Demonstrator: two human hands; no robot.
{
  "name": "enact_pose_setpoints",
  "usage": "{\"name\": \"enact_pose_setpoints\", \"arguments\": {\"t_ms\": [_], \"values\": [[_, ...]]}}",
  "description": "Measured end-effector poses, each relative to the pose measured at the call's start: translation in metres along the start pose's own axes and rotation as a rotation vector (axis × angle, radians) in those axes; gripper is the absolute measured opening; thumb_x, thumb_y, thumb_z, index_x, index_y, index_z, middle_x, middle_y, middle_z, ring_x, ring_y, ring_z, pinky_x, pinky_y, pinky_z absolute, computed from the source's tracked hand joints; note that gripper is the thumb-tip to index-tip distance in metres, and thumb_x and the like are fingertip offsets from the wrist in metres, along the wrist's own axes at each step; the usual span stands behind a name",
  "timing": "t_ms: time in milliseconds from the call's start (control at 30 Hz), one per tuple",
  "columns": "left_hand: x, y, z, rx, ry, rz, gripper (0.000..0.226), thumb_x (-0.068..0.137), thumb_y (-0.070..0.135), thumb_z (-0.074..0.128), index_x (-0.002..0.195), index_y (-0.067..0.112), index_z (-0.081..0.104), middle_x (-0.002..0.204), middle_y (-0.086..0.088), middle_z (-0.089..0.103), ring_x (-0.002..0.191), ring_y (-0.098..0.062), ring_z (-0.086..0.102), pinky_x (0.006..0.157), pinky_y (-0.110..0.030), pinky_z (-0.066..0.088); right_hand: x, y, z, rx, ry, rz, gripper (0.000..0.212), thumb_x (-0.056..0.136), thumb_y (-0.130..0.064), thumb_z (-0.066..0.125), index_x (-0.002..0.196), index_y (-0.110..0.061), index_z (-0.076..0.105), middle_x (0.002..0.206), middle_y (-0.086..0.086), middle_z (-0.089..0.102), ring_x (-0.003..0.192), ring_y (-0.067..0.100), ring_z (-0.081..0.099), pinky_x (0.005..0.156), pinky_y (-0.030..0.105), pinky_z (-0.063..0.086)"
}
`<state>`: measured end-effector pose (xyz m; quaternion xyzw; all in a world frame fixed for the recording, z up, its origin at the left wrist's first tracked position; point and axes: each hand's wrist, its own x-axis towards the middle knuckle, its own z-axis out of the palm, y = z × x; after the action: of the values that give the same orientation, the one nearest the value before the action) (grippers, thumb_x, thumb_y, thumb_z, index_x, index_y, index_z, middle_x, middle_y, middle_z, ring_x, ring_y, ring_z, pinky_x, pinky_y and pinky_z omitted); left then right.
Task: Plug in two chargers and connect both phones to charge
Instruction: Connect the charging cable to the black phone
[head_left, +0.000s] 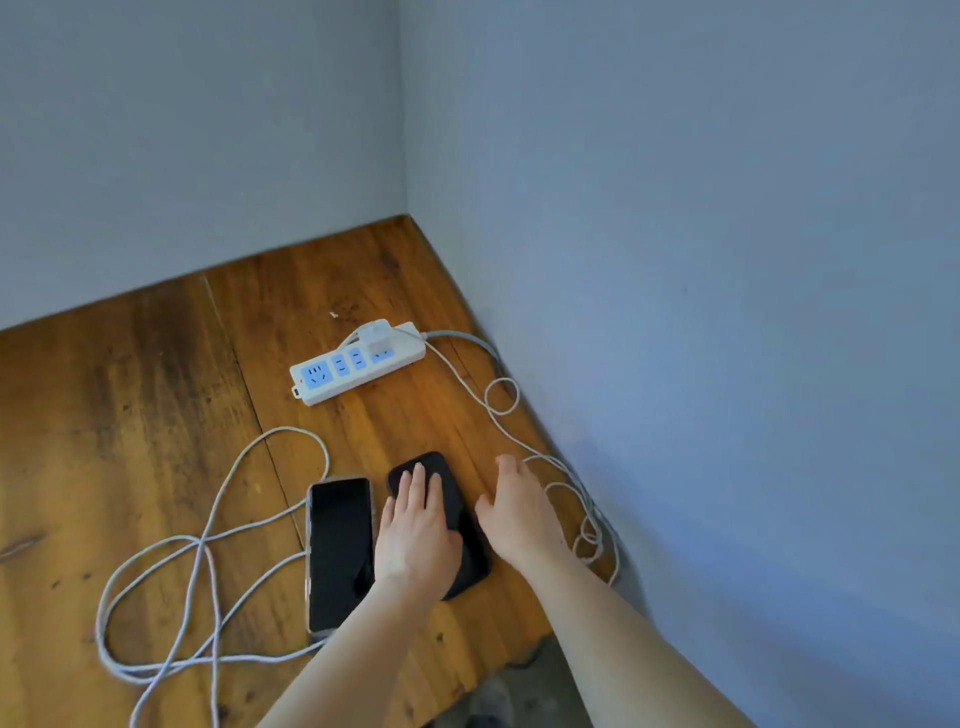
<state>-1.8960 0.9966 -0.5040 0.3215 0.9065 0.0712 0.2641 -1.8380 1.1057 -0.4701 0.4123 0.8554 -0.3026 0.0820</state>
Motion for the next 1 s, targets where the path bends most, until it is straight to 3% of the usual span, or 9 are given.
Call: {"name": "enact_pose_setpoints", "arguments": {"t_ms": [167,300,400,533,733,800,867,933,1000], "values": [[-0.052,0.024,0.043,-0.029,0.007,-0.068,0.072,0.093,0.029,0.041,0.152,0.016,0.001,0.161,-0.008,-0.009,0.146,-0.023,-0.009,0.118,-0.037,0.006,-0.051,0.069,-0.001,0.014,-0.044,0.011,0.044,0.09,-0.02,0.056,0.13,-0.011,0.042,0.13,0.008,0.052,0.118,0.025,0.052,0.092,0.034,0.045],[-0.087,0.037,0.067,-0.127,0.004,-0.194,0.082,0.089,0.023,0.049,0.151,0.018,-0.005,0.158,-0.015,-0.018,0.146,-0.03,-0.008,0.115,-0.039,0.022,-0.077,0.118,-0.001,0.014,-0.075,0.051,0.046,0.09,-0.02,0.055,0.134,-0.012,0.042,0.134,0.008,0.05,0.119,0.026,0.052,0.094,0.035,0.046],[-0.101,0.04,0.079,-0.234,-0.035,-0.307,0.084,0.09,0.02,0.049,0.15,0.019,-0.01,0.158,-0.017,-0.016,0.145,-0.033,-0.006,0.108,-0.04,0.032,-0.085,0.147,0.001,0.0,-0.059,0.023,0.037,0.089,-0.017,0.052,0.126,-0.01,0.047,0.123,0.008,0.055,0.109,0.025,0.055,0.088,0.034,0.047],[-0.102,0.036,0.089,-0.194,-0.04,-0.343,0.083,0.09,0.019,0.046,0.15,0.015,-0.011,0.16,-0.018,-0.003,0.146,-0.031,-0.001,0.115,-0.04,0.021,-0.081,0.165,0.006,-0.031,0.103,0.13,0.02,0.091,-0.022,0.048,0.107,-0.01,0.052,0.101,0.008,0.06,0.089,0.025,0.061,0.07,0.036,0.052],[-0.096,0.023,0.091,0.051,-0.014,-0.294,0.081,0.094,0.027,0.041,0.148,0.011,-0.017,0.159,-0.015,0.009,0.146,-0.025,0.015,0.114,-0.034,0.027,-0.052,0.175,0.005,-0.121,0.141,0.203,0.025,0.094,-0.026,0.048,0.076,-0.009,0.053,0.082,0.011,0.071,0.077,0.03,0.067,0.054,0.029,0.041],[-0.095,0.021,0.089,0.063,-0.013,-0.289,0.08,0.094,0.028,0.04,0.148,0.01,-0.016,0.159,-0.013,0.015,0.144,-0.023,0.02,0.109,-0.033,0.034,-0.043,0.175,0.002,-0.115,0.077,0.248,0.021,0.09,-0.025,0.057,0.084,-0.004,0.058,0.089,0.015,0.072,0.082,0.032,0.067,0.058,0.03,0.042],[-0.092,0.024,0.087,0.009,0.055,-0.303,0.078,0.094,0.027,0.039,0.149,0.011,-0.013,0.152,-0.015,0.034,0.135,-0.026,0.04,0.095,-0.033,0.046,-0.039,0.173,0.001,-0.122,0.048,0.271,0.024,0.084,-0.021,0.066,0.095,-0.003,0.056,0.096,0.016,0.071,0.087,0.033,0.067,0.06,0.032,0.045],[-0.088,0.029,0.081,-0.126,0.172,-0.345,0.074,0.094,0.028,0.039,0.15,0.012,-0.006,0.13,-0.015,0.056,0.108,-0.026,0.057,0.074,-0.035,0.049,-0.044,0.17,0.0,-0.107,0.081,0.232,0.018,0.088,-0.017,0.058,0.098,-0.003,0.051,0.096,0.016,0.071,0.087,0.034,0.066,0.061,0.033,0.046],[-0.082,0.032,0.076,-0.246,0.261,-0.384,0.071,0.095,0.031,0.04,0.15,0.011,0.0,0.127,-0.017,0.051,0.11,-0.028,0.049,0.079,-0.038,0.045,-0.053,0.166,-0.001,-0.095,0.18,0.117,0.011,0.093,-0.014,0.045,0.097,-0.004,0.049,0.096,0.014,0.067,0.086,0.031,0.064,0.065,0.034,0.048]]}}
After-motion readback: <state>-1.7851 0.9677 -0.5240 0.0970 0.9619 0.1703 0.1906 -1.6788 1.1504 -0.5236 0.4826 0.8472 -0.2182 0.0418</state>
